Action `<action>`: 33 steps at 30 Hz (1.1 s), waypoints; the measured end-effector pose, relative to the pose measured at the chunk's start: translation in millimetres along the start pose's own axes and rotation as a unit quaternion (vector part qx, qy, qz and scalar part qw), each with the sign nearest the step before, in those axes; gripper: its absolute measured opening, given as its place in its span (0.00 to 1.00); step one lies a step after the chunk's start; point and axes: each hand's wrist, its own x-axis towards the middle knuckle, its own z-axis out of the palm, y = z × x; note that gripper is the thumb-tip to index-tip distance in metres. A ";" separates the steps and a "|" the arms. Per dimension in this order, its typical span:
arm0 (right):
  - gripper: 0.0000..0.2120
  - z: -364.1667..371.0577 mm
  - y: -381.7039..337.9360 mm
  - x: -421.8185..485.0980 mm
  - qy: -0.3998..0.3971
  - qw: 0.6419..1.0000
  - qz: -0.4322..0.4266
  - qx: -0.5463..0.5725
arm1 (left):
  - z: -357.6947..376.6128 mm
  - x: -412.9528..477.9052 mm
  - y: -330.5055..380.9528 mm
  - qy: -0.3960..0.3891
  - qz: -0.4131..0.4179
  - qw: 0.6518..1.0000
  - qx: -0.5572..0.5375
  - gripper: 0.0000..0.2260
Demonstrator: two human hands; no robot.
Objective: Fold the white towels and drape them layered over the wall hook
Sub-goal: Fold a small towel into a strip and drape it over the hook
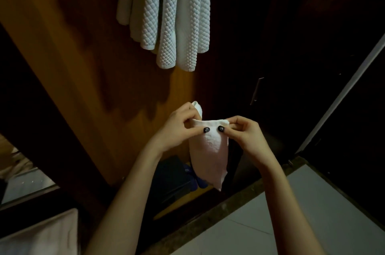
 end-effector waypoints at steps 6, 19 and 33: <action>0.04 16.8 -17.0 11.7 0.015 0.997 -0.069 0.015 | -8.3 7.6 14.2 0.037 0.031 0.999 -0.010 0.14; 0.03 37.3 -37.2 20.7 0.007 0.993 -0.111 0.040 | -34.6 -0.8 32.2 0.087 0.083 0.993 -0.004 0.13; 0.03 46.0 -61.7 34.4 0.081 0.979 -0.178 0.059 | -38.3 -2.2 33.0 0.135 0.084 0.985 -0.066 0.13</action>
